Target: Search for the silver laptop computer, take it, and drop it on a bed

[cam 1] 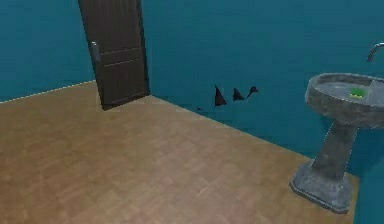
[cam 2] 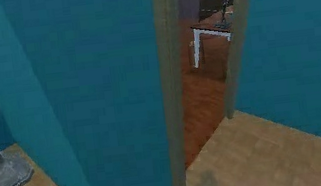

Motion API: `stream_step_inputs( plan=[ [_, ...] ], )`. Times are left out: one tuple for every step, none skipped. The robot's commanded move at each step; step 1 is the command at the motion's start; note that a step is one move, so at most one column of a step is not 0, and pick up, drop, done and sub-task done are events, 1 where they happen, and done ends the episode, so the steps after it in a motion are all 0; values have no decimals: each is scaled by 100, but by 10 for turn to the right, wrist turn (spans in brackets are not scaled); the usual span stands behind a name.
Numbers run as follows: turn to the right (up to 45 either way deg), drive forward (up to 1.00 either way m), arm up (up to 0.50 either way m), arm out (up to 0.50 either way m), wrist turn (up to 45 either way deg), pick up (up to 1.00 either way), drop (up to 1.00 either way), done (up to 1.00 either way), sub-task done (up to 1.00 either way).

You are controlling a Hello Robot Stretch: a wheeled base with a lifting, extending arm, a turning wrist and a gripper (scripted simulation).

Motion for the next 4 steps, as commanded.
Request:
stream_step_inputs(
  plan=[
    [0,15,0,0,0,0,0,0,0],
    [-330,0,0,0,0,0,0,0,0],
    [0,100,0,0,0,0,0,0,0],
    [0,100,0,0,0,0,0,0,0]
  ],
)
